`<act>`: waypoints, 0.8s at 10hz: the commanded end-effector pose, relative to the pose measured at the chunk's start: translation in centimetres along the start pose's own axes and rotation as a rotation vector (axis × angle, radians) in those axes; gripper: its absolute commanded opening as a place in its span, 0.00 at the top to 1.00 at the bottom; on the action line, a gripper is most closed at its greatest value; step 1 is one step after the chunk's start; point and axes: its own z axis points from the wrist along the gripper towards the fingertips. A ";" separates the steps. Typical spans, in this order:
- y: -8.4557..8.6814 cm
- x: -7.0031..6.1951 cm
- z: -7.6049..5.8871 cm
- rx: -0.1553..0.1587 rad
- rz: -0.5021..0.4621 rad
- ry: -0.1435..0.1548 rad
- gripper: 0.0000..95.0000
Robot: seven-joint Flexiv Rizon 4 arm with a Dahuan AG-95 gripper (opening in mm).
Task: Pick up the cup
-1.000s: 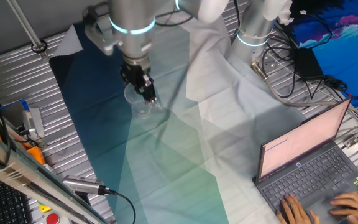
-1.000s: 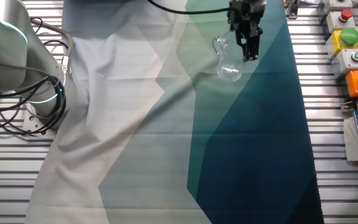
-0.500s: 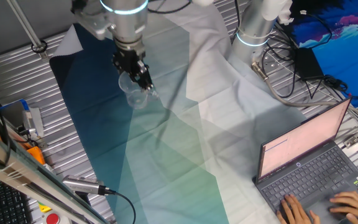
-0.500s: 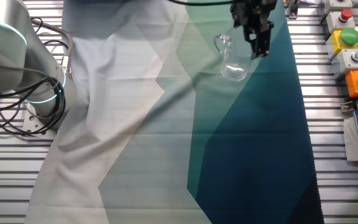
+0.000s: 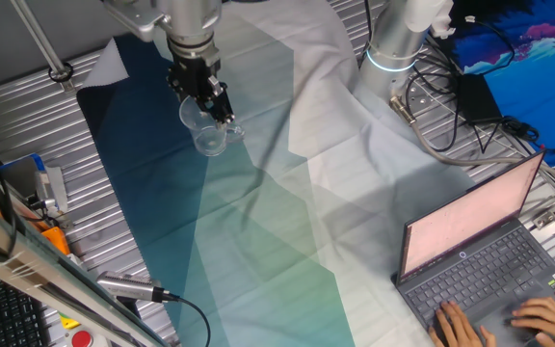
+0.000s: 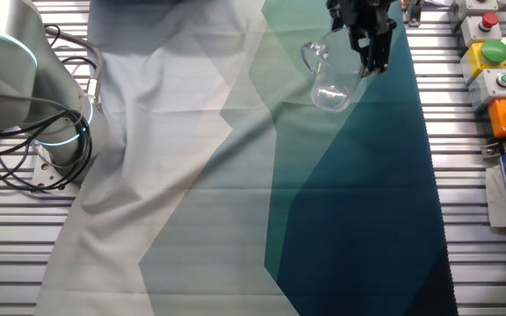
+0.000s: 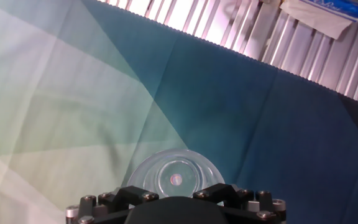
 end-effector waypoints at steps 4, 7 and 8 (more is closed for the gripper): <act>0.1 -0.3 0.2 0.005 0.059 -0.006 1.00; 0.1 -0.2 0.2 0.005 0.061 -0.007 1.00; 0.1 -0.2 0.3 0.005 0.061 -0.007 1.00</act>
